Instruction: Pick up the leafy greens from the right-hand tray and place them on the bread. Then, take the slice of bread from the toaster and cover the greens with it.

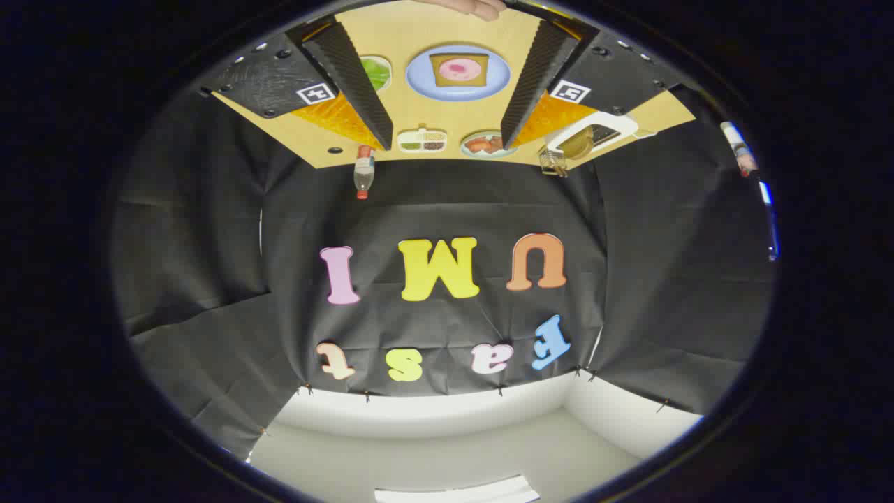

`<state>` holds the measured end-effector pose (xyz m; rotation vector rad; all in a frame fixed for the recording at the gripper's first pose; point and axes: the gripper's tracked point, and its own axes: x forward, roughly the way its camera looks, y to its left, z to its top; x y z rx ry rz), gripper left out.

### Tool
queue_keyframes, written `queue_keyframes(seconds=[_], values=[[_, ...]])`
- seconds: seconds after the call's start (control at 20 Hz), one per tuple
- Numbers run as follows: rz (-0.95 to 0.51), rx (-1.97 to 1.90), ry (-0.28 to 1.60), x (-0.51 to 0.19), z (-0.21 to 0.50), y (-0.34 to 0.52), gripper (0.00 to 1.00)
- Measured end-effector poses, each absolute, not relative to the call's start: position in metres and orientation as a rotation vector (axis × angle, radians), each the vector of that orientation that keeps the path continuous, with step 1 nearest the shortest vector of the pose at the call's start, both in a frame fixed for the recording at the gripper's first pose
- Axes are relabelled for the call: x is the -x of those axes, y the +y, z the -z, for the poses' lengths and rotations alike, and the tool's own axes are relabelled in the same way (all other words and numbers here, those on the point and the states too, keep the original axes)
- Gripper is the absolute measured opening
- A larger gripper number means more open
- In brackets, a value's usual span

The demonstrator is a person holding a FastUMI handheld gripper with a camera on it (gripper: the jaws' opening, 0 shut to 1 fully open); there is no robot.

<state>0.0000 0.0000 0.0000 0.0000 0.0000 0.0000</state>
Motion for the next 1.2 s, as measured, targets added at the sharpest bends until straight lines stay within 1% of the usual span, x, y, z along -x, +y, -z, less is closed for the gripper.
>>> queue_keyframes(seconds=[0.7, 0.85, 1.0, 1.2], values=[[-0.006, 0.018, 0.031, -0.014, 0.017, 0.003, 0.95], [0.017, 0.020, 0.052, -0.039, 0.031, -0.007, 0.95], [0.056, 0.039, 0.117, -0.077, 0.061, -0.035, 0.96], [0.178, 0.036, 0.292, -0.125, 0.127, -0.094, 0.96]])
